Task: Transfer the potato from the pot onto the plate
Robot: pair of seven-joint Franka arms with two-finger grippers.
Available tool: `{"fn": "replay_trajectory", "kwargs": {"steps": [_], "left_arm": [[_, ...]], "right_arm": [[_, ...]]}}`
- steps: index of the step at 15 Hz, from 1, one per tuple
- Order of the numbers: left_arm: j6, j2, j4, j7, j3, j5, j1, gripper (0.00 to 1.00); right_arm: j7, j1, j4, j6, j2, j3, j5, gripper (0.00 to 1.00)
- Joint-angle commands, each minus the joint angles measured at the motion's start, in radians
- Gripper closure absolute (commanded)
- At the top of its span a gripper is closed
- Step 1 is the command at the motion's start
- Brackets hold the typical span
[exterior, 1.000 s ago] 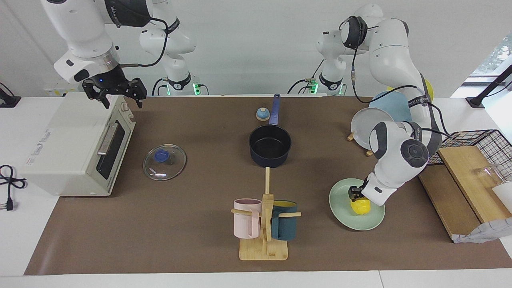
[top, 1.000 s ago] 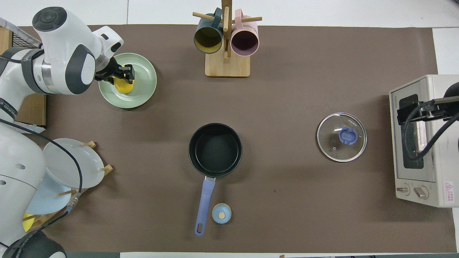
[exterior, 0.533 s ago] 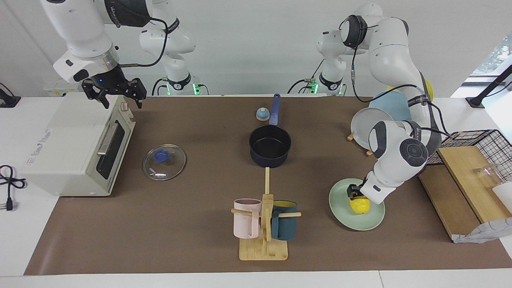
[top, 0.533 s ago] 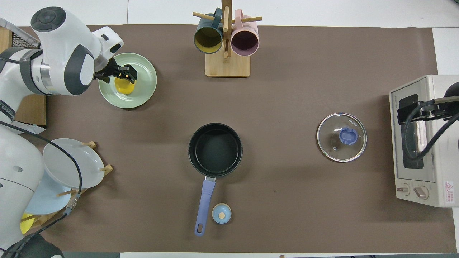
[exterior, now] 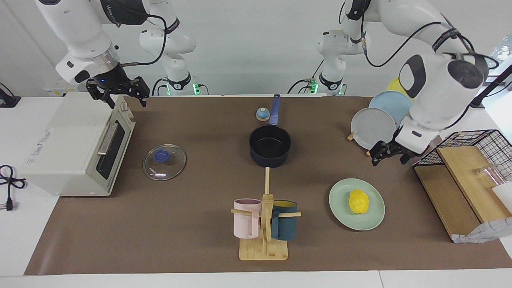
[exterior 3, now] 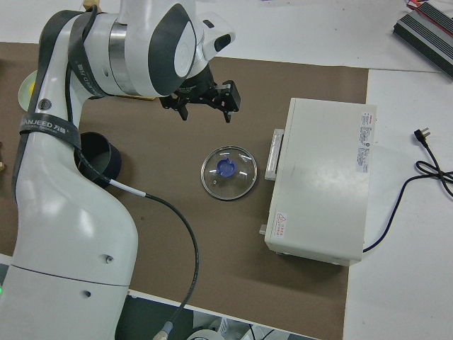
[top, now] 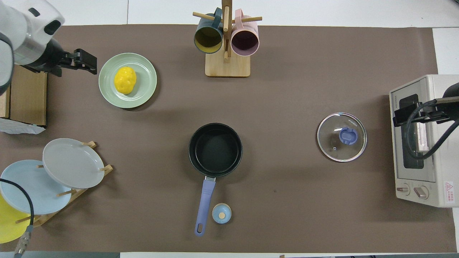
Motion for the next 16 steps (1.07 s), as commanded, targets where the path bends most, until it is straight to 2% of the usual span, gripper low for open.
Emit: {"fn": "replay_trajectory", "kwargs": {"steps": [1,5,8,9,11,12,14,16], "left_arm": [[-0.084,-0.157,-0.100,-0.010,-0.004,-0.011,0.019,0.00],[-0.131,-0.302,-0.234,-0.013,-0.005,-0.011,0.016,0.00],[-0.094,-0.382,-0.385,-0.018,-0.005,-0.011,0.004,0.00],[-0.066,-0.386,-0.409,-0.018,-0.005,-0.011,0.002,0.00],[-0.020,-0.377,-0.399,-0.035,-0.008,-0.012,0.001,0.00],[-0.029,-0.359,-0.360,-0.039,-0.008,-0.014,-0.002,0.00],[-0.119,-0.305,-0.237,-0.039,-0.005,-0.014,-0.017,0.00],[-0.152,-0.305,-0.235,-0.039,-0.005,-0.015,-0.021,0.00]], "right_arm": [[-0.010,0.000,0.015,-0.008,0.006,-0.004,-0.008,0.00],[-0.012,-0.002,0.015,-0.011,0.006,-0.004,0.006,0.00],[-0.012,0.003,0.015,-0.008,0.006,-0.001,-0.008,0.00],[-0.012,0.001,0.015,-0.010,0.006,-0.001,-0.008,0.00],[-0.010,0.000,0.014,-0.008,0.006,-0.002,-0.009,0.00],[-0.010,0.000,0.014,-0.007,0.006,-0.002,-0.009,0.00],[-0.010,0.001,0.014,-0.007,0.006,-0.002,-0.009,0.00],[-0.010,0.001,0.014,-0.007,0.006,-0.002,-0.009,0.00]]}}
